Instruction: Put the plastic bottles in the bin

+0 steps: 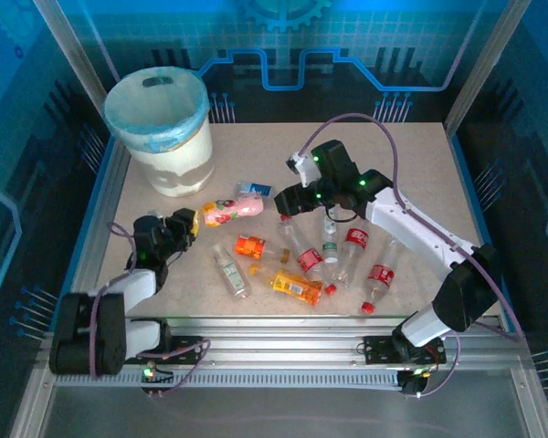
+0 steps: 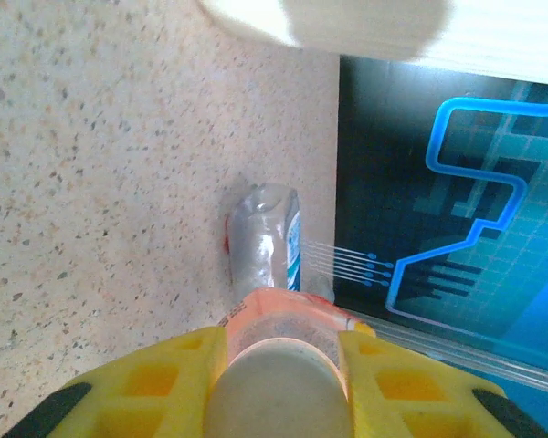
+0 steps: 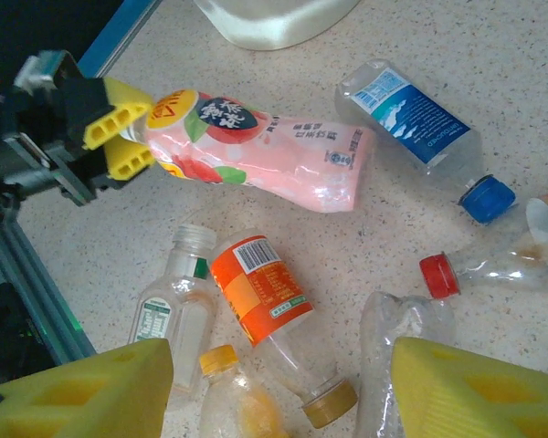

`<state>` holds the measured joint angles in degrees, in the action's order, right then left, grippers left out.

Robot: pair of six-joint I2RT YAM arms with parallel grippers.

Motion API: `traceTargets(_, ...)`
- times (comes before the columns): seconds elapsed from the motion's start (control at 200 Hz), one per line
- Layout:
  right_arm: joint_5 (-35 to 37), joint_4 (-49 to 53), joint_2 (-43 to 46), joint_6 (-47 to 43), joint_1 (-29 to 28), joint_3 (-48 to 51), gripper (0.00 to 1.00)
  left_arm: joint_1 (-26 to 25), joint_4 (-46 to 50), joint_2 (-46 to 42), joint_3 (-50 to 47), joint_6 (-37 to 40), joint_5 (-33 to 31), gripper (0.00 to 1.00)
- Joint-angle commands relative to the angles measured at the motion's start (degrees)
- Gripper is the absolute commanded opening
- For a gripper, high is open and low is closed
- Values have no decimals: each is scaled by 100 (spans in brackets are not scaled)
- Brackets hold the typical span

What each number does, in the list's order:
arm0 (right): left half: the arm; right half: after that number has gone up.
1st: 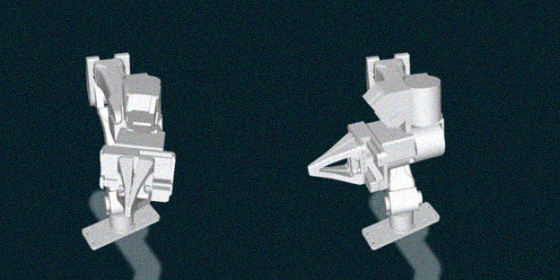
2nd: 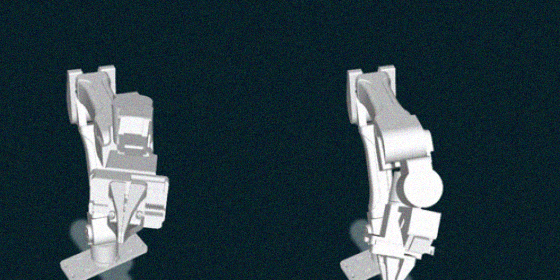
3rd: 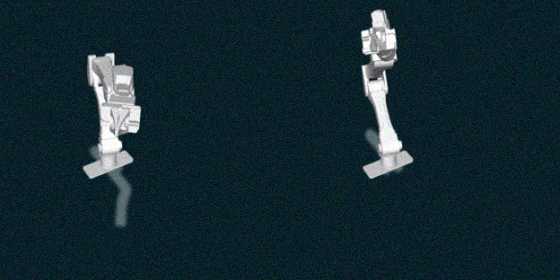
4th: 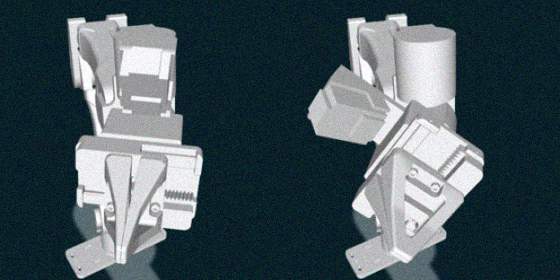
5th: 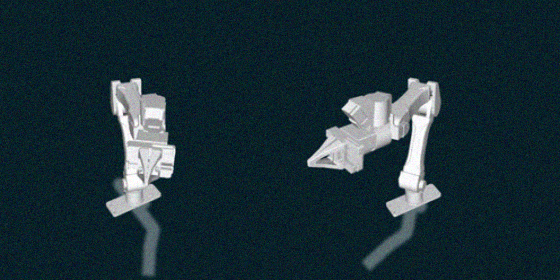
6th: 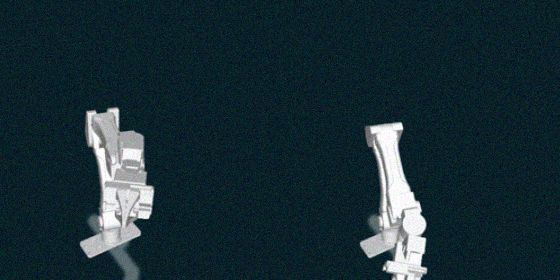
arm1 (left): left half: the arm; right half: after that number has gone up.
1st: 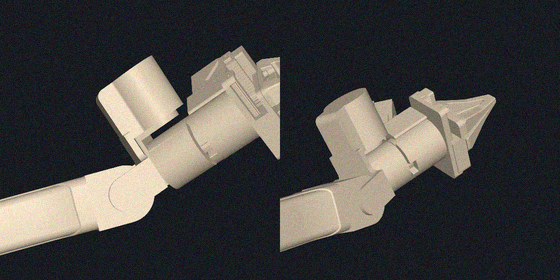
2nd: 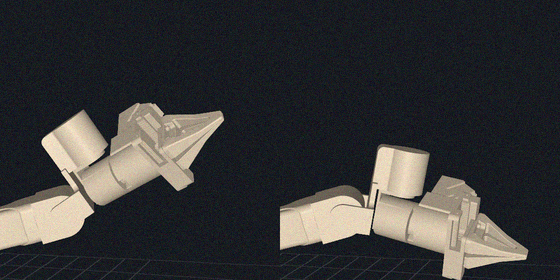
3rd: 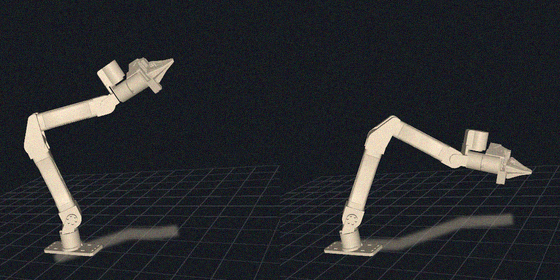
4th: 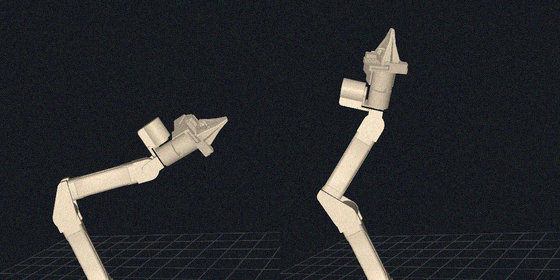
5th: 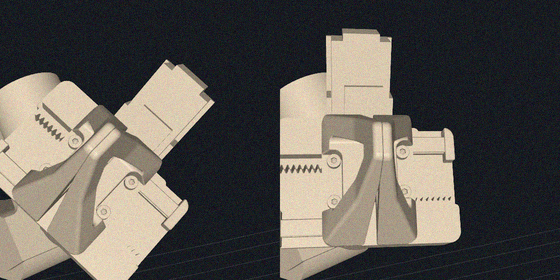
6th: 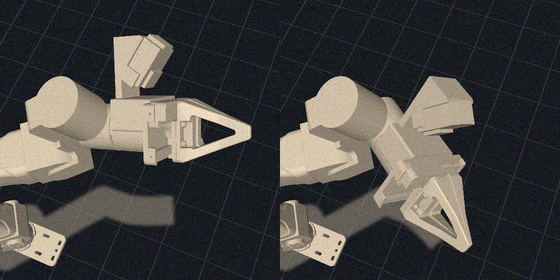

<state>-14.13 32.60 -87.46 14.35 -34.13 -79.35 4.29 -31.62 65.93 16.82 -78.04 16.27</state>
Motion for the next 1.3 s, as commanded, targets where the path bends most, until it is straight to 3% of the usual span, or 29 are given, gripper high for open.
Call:
traceTargets(0.0, -18, 95, -52, 50, -100, -150, 65, 40, 1978, -720, 452, 936, -366, 0)
traceTargets(0.275, -166, -221, -119, 114, -258, -227, 65, -75, 3797, -1848, 1392, 2202, -388, 0)
traceTargets(0.53, -180, -548, -53, 20, -462, -427, 65, -556, 5161, -2092, 2858, 3642, -468, 0)
traceTargets(0.675, -202, -647, -25, -25, -514, -660, 64, -791, 5412, -2146, 3651, 4217, -639, 0)
traceTargets(1.035, -292, -893, -318, 307, -688, -1803, 63, -825, 5845, -1201, 6043, 5311, -1084, 0)
traceTargets(1.291, -191, -453, -1291, 135, -867, -3672, 63, -704, 6245, 16, 7898, 6054, -2222, 0)
